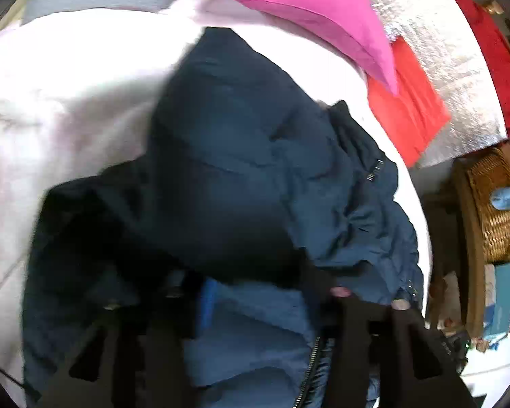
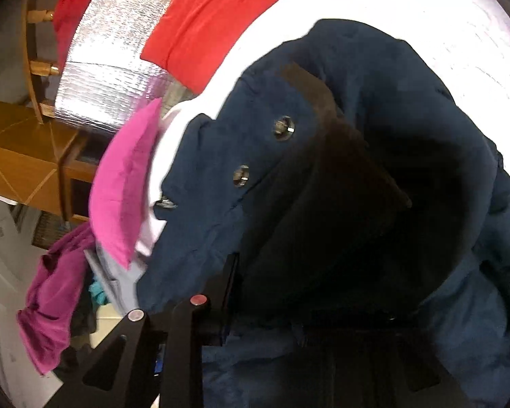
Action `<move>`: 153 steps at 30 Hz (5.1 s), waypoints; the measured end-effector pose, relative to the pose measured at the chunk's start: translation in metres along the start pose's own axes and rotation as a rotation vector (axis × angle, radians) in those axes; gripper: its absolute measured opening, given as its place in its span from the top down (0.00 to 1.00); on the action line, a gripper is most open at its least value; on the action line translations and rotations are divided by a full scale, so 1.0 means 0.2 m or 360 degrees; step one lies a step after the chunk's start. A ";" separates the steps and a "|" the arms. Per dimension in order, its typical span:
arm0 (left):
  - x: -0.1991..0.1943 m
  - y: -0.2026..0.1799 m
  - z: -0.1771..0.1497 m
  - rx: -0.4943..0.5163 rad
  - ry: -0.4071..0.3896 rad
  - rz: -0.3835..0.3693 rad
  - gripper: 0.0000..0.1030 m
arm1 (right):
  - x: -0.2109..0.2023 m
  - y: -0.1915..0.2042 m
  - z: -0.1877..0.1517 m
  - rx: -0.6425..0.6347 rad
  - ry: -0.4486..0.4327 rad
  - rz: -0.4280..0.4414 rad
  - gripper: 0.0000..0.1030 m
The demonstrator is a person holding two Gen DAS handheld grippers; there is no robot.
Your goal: Fold large clothes
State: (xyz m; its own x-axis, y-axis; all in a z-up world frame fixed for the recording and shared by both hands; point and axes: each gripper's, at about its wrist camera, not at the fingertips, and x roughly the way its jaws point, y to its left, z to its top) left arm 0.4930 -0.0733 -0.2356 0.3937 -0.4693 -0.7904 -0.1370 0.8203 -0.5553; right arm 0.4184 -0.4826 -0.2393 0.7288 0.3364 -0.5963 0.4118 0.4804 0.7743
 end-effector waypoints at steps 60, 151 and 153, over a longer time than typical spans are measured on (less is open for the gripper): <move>-0.41 0.00 0.12 0.0291 -0.0591 0.0442 0.41 | -0.54 0.01 0.16 -0.0570 -0.0504 -0.0351 0.32; -0.23 -0.17 0.05 0.0653 -0.0522 0.0665 0.28 | -0.32 0.20 -0.10 -0.0705 -0.0053 -0.0149 0.38; -0.27 -0.08 0.12 0.0521 -0.0550 0.0659 0.20 | -0.42 0.11 0.00 -0.0592 -0.0162 -0.0157 0.34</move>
State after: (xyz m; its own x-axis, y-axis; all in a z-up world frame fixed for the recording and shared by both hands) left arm 0.4959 -0.0529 -0.1771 0.6462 -0.0036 -0.7632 -0.0770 0.9946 -0.0699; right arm 0.3666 -0.4999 -0.1714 0.7538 0.2008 -0.6257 0.2702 0.7732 0.5737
